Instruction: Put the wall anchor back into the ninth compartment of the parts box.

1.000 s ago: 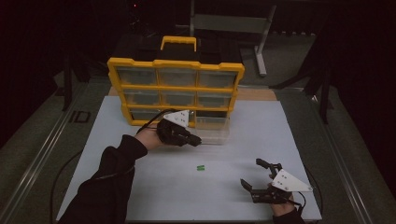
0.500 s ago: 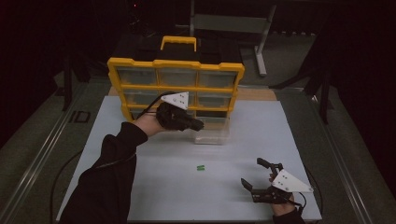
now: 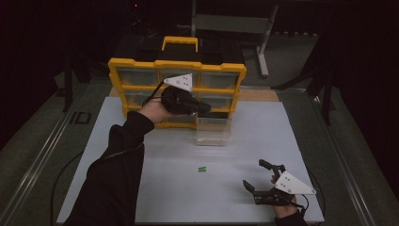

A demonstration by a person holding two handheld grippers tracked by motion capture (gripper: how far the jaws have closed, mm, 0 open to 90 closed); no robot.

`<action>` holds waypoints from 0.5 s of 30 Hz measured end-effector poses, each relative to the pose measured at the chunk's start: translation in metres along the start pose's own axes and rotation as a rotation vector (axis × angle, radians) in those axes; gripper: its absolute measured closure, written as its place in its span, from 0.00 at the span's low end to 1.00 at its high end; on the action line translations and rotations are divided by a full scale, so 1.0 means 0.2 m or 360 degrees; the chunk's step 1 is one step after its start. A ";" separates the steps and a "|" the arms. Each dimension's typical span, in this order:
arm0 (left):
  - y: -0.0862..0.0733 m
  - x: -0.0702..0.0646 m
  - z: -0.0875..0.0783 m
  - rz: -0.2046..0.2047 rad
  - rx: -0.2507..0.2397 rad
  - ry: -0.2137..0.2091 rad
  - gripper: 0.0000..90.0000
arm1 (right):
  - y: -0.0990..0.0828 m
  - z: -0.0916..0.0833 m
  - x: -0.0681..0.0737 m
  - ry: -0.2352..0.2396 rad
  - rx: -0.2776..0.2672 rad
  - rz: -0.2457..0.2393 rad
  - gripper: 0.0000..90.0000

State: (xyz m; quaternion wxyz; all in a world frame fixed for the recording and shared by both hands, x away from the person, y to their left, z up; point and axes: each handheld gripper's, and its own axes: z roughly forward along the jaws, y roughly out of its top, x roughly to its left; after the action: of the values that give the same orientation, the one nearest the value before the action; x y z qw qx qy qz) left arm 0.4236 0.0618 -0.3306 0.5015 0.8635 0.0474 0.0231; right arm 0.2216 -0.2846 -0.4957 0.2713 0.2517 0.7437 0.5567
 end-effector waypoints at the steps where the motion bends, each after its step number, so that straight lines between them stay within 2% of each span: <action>1: 0.00 0.01 0.01 0.0002 -0.0017 0.0006 0.95 | 0.00 0.00 0.00 -0.0001 0.0001 0.0000 0.11; 5: 0.00 0.02 0.02 -0.0013 -0.0040 0.0022 0.95 | 0.00 0.00 0.00 -0.0004 0.0001 0.0001 0.11; 7: -0.01 0.05 0.04 -0.0053 -0.0069 0.0044 0.95 | 0.00 0.00 0.00 -0.0001 0.0000 0.0005 0.11; 9: -0.01 0.06 0.06 -0.0059 -0.0064 0.0067 0.95 | 0.00 0.00 0.00 0.0001 -0.0003 0.0007 0.11; 12: -0.03 0.07 0.08 -0.0097 -0.0066 0.0070 0.95 | 0.00 0.00 0.00 0.0001 0.0002 0.0008 0.11; 15: -0.07 0.07 0.13 -0.0114 -0.0035 0.0071 0.95 | -0.01 0.00 0.00 0.0005 0.0004 0.0012 0.11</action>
State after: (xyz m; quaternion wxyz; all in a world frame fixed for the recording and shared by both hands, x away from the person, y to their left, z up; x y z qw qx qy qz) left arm 0.4398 0.0483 -0.3563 0.5103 0.8550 0.0892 0.0249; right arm 0.2227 -0.2850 -0.4968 0.2677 0.2538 0.7439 0.5572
